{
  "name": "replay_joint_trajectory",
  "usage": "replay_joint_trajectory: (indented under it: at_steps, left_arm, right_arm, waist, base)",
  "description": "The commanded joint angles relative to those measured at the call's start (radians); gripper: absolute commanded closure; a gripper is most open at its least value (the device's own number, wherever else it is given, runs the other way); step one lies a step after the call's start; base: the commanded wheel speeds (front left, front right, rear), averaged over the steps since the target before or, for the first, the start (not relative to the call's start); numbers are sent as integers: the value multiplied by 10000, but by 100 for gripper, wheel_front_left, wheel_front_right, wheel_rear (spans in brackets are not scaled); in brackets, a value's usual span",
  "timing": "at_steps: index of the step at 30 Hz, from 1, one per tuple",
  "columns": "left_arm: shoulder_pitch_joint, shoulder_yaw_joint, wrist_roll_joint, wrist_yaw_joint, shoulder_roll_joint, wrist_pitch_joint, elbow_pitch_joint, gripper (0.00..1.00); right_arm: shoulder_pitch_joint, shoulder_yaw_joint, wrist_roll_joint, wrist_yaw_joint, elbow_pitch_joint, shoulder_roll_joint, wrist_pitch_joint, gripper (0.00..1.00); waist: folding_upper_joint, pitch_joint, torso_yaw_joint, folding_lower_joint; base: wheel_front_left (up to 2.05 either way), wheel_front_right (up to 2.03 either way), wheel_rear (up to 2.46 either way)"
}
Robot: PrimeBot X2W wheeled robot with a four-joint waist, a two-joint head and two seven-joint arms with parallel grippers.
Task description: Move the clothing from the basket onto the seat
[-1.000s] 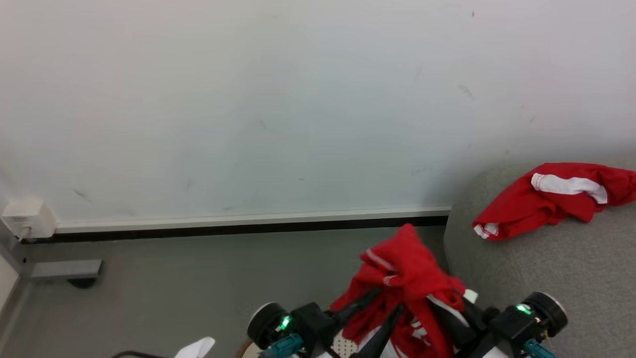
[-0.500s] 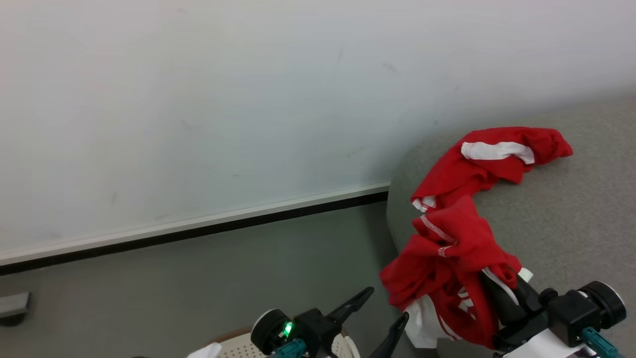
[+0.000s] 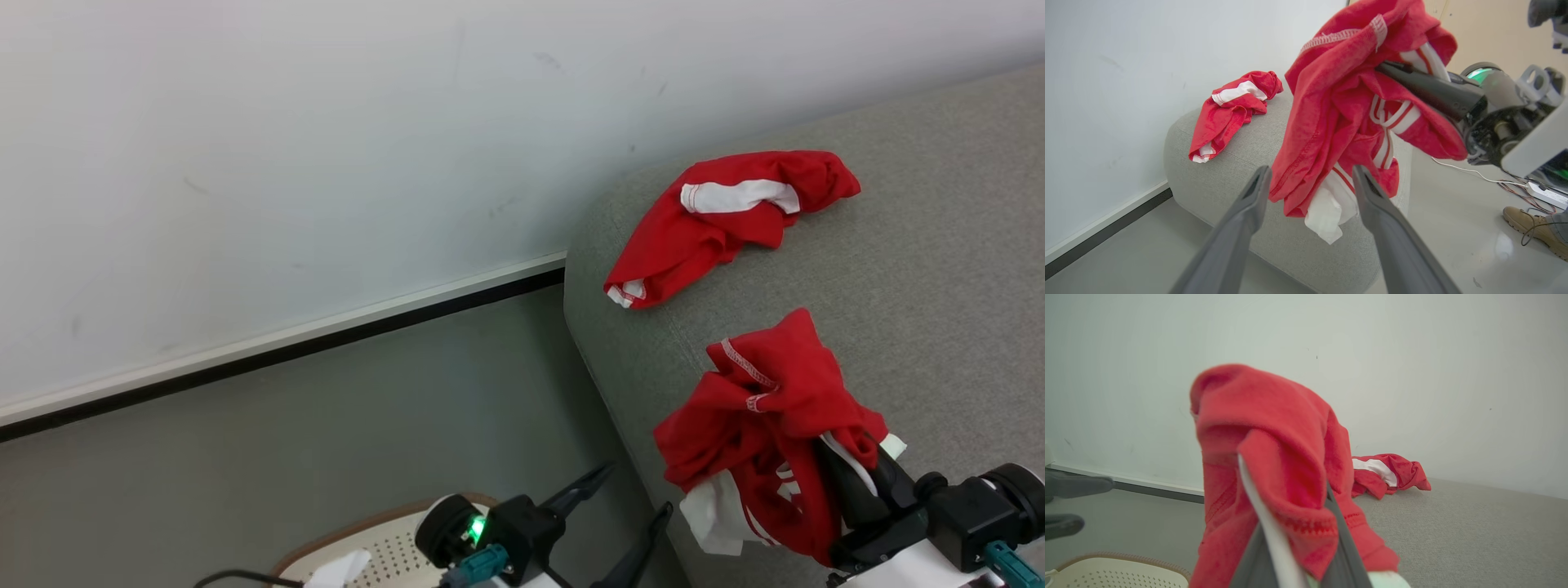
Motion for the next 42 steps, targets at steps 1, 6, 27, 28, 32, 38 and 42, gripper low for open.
replay_joint_trajectory:
  at_steps: [1, 6, 27, 28, 32, 38, 42]
  left_arm:
    - [-101, 1, 78, -15, 50, -69, 50, 0]
    - [-192, -46, 42, -51, 89, -56, 94, 0]
    - [-3141, 541, 794, 44, 611, 719, -867, 0]
    - [-3265, 567, 818, 32, 616, 708, -875, 0]
    - [-3651, 584, 920, 58, 495, 568, -823, 0]
    - [-3979, 541, 961, 152, 195, 205, -563, 0]
    - [-4074, 563, 914, 224, 114, -71, -340, 0]
  right_arm:
    - [-17, -62, -8, -34, -62, 51, -64, 100]
    - [-25, -214, -77, -34, -58, 126, -113, 100]
    - [-5213, -3375, -1132, -34, -145, -638, -66, 100]
    - [-5742, -3565, -1330, -34, 16, -938, 75, 100]
    - [-7811, -4338, -1412, -34, 756, -1887, 780, 100]
    - [-9863, -4899, -1648, -34, 2750, -3414, 1626, 100]
    - [-10107, -5485, -1943, -34, 4256, -3833, 1991, 100]
  waist:
    - [0, 77, -4, -1]
    - [0, 190, 118, -1]
    - [0, 4941, 1940, -1]
    - [0, 5180, 2048, -1]
    - [0, 5972, 2515, -1]
    - [0, 6761, 3185, -1]
    - [0, 6970, 3476, -1]
  base:
    - [0, 0, 0]
    - [0, 0, 0]
    - [0, 0, 0]
    - [0, 0, 0]
    - [0, 0, 0]
    - [0, 0, 0]
    - [0, 0, 0]
